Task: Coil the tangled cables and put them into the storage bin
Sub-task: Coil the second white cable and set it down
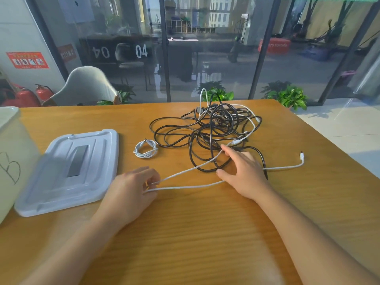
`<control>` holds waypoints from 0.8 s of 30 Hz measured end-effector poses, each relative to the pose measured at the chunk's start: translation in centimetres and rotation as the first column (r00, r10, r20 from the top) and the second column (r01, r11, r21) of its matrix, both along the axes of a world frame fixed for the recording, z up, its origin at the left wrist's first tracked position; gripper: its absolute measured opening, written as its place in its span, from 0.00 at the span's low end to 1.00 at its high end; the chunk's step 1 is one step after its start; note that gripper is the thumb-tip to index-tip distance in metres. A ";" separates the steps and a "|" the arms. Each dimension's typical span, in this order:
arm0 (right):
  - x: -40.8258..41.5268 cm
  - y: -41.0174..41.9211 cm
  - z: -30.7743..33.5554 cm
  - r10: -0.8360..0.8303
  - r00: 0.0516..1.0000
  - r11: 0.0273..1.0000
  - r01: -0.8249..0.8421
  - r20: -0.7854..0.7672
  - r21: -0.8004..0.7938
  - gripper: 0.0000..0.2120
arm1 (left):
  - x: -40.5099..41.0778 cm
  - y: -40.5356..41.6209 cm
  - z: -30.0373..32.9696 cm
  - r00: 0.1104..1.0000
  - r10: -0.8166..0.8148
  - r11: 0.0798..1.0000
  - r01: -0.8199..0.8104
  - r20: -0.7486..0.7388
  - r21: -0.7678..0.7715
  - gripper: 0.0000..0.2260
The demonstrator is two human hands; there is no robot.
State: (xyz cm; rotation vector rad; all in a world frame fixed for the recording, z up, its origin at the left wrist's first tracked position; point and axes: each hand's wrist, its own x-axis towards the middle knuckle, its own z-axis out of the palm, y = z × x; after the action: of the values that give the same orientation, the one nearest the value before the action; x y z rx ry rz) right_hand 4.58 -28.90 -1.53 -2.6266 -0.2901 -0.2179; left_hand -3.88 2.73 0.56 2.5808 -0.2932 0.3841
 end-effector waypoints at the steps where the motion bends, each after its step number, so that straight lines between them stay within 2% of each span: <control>1: -0.1 0.0 0.1 0.005 1.000 1.000 -0.005 0.007 -0.018 0.33 | -0.2 0.9 -0.2 1.000 0.026 1.000 -0.026 0.012 -0.007 0.14; 5: -0.3 0.3 0.2 0.037 0.998 0.998 -0.034 0.052 -0.058 0.23 | -0.5 2.4 -0.5 0.993 0.106 0.993 -0.103 0.055 -0.053 0.14; 9: -0.7 0.6 0.2 0.085 0.988 0.996 -0.081 0.132 -0.037 0.11 | -0.1 0.3 -0.4 0.994 0.049 0.994 -0.040 0.094 -0.099 0.11; 12: -0.9 0.6 0.2 0.113 0.981 0.990 -0.124 0.157 0.061 0.08 | 0.8 -2.1 0.0 0.993 0.013 0.994 0.001 0.121 -0.113 0.10; 15: -0.9 0.4 0.3 0.135 0.979 0.973 -0.159 0.152 0.165 0.10 | 2.1 -4.9 0.4 0.988 -0.043 0.991 0.061 0.149 -0.118 0.11; 22: -0.9 0.1 1.1 0.196 0.976 0.949 -0.214 0.099 0.232 0.13 | 4.1 -11.3 0.5 0.952 -0.282 0.957 0.288 0.117 -0.036 0.16; 24: -1.2 0.0 1.5 0.227 0.967 0.930 -0.250 0.111 0.268 0.22 | 4.3 -12.3 0.3 0.936 -0.338 0.939 0.342 0.100 -0.028 0.13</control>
State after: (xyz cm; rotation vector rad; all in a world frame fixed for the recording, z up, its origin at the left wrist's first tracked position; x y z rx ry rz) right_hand 3.39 -28.91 -0.02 -2.2808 -0.5597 -0.2589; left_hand 0.43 -9.58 0.87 2.4089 -0.7436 0.3781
